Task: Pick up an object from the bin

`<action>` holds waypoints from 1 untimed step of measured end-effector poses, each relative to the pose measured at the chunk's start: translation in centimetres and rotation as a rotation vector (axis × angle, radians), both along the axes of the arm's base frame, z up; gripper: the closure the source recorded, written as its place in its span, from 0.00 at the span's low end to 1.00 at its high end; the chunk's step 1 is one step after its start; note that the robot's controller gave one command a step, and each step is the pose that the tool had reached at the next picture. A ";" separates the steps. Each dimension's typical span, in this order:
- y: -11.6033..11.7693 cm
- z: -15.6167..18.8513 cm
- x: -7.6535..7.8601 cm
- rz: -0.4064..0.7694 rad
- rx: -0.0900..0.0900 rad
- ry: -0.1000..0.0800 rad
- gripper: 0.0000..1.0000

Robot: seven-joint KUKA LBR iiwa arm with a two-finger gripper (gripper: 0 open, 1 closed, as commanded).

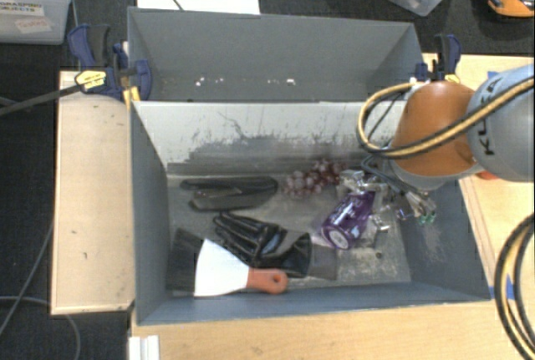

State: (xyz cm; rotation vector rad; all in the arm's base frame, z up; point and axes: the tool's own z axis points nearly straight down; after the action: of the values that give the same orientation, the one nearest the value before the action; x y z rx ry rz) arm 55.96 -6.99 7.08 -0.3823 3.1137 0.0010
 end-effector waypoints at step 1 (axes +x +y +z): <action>-0.2 -0.1 0.4 0.043 -0.001 -0.003 0.00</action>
Offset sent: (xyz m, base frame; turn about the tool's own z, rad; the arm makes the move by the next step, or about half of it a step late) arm 0.0003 -0.0001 -0.0002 -0.0010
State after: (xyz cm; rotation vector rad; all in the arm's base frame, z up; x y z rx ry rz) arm 56.39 -7.18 6.94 -0.4493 3.1021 -0.0010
